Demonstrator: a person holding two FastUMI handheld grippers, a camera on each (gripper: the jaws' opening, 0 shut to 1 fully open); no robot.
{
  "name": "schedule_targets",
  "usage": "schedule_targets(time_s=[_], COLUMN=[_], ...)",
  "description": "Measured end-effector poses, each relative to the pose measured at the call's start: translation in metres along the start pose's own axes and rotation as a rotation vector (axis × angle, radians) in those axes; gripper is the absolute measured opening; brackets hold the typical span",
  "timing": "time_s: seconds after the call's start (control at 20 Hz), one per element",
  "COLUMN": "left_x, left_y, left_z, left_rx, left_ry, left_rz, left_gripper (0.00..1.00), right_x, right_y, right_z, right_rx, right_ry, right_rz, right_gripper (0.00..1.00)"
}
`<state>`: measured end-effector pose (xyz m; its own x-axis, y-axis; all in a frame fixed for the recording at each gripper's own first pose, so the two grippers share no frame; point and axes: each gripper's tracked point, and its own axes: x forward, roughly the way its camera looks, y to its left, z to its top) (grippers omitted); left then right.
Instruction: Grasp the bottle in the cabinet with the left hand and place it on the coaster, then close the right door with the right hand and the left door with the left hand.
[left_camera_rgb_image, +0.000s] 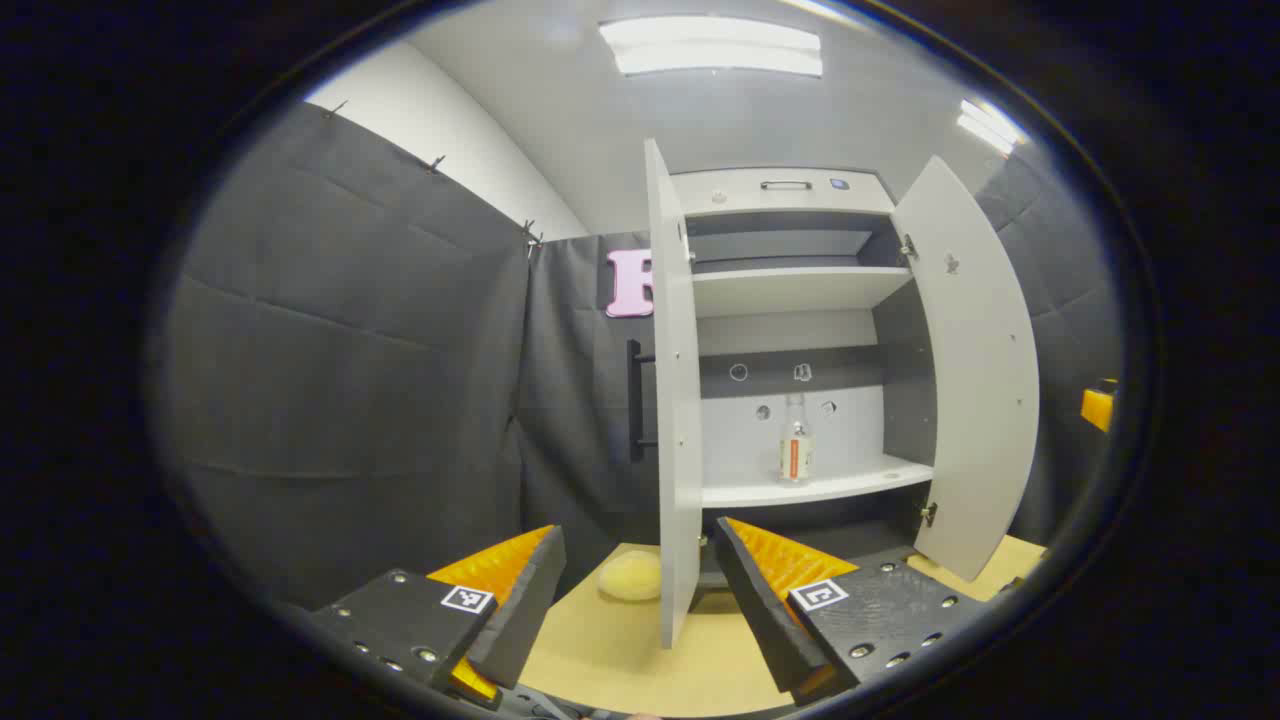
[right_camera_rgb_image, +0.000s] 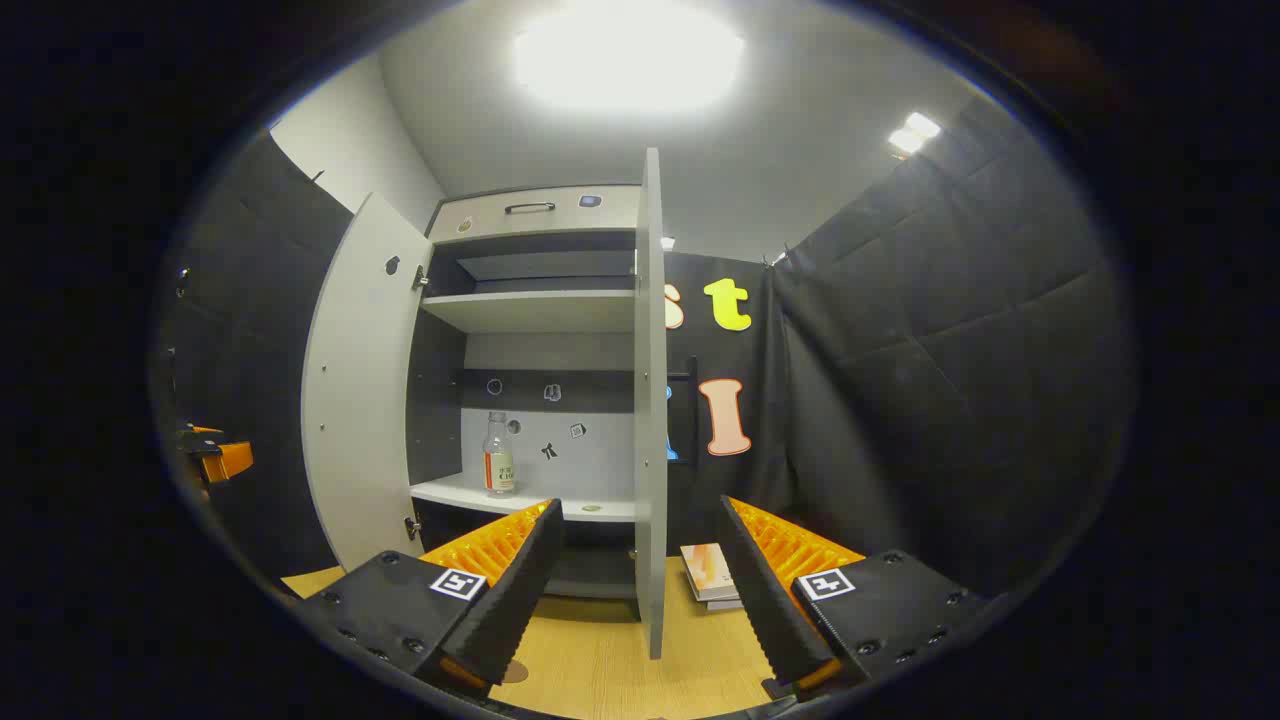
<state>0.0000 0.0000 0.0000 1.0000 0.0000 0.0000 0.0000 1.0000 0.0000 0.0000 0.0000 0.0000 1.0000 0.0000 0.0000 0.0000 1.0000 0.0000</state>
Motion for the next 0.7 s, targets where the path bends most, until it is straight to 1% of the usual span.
schedule_targets(time_s=[0.05, 0.15, 0.2, 0.25, 0.3, 0.4, 0.7], left_x=[0.001, 0.002, 0.002, 0.002, 0.002, 0.003, 0.004], left_y=[0.001, -0.002, -0.003, -0.005, -0.006, -0.009, -0.021], left_z=[0.001, 0.003, 0.004, 0.004, 0.004, 0.007, 0.004], left_rx=[0.008, 0.018, 0.022, 0.024, 0.025, 0.026, 0.031], left_ry=[-0.002, -0.006, -0.005, -0.006, -0.007, -0.017, -0.011], left_rz=[0.003, 0.0, 0.0, -0.003, -0.006, -0.005, -0.008], left_gripper=[0.92, 0.93, 0.93, 0.91, 0.93, 0.91, 0.93], right_x=[0.001, 0.004, 0.005, 0.006, 0.006, 0.009, 0.014], right_y=[-0.003, -0.009, -0.012, -0.013, -0.016, -0.019, -0.026], right_z=[0.001, 0.004, 0.003, 0.003, 0.001, 0.0, -0.006], right_rx=[0.006, 0.012, 0.013, 0.013, 0.013, 0.017, 0.005], right_ry=[-0.001, -0.015, -0.015, -0.013, -0.011, -0.008, 0.004], right_rz=[-0.003, -0.014, -0.018, -0.019, -0.021, -0.025, -0.012], right_gripper=[0.97, 0.97, 0.95, 0.97, 0.96, 0.97, 0.97])
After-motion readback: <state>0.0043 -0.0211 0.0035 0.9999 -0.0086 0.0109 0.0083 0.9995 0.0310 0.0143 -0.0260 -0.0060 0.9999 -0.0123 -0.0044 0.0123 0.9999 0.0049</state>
